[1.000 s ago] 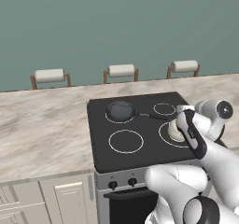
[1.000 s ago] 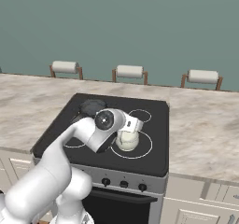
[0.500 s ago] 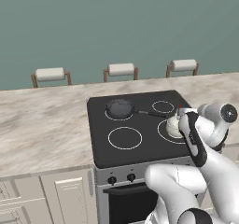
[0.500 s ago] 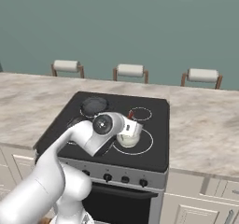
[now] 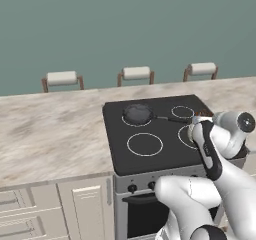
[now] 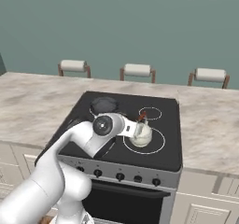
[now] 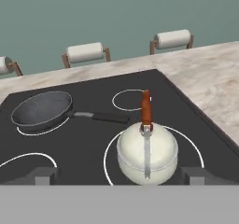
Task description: Pick the kettle from the counter and place it on a stove burner. Then turn the burner on.
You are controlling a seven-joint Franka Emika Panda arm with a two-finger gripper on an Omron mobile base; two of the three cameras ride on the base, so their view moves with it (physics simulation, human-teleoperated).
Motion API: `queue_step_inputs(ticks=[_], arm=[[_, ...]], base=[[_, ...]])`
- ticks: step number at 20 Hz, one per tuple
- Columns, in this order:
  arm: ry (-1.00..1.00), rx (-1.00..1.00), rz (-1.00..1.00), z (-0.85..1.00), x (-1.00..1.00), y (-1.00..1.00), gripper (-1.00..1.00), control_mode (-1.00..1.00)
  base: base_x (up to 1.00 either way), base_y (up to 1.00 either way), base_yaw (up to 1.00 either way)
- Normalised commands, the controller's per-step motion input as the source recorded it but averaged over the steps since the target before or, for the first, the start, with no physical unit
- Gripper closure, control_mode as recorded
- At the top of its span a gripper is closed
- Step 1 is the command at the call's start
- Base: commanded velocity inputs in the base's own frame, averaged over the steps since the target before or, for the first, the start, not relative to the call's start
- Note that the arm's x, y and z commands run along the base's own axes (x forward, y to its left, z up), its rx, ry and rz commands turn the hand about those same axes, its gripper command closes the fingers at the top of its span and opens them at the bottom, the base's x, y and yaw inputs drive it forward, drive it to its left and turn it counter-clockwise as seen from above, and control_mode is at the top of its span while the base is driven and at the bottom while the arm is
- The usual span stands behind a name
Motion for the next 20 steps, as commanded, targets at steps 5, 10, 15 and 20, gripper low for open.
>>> queue_step_inputs(ticks=[5,10,15,20], arm=[[0.00,0.00,0.00,0.00,0.00,0.00,-1.00,1.00],[0.00,0.00,0.00,0.00,0.00,0.00,-1.00,1.00],[0.00,0.00,0.00,0.00,0.00,0.00,-1.00,1.00],[0.00,0.00,0.00,0.00,0.00,0.00,-1.00,1.00]], base=[[0.00,0.75,0.00],[0.00,0.48,0.00],[0.08,0.08,0.00],[0.33,0.03,-0.04]])
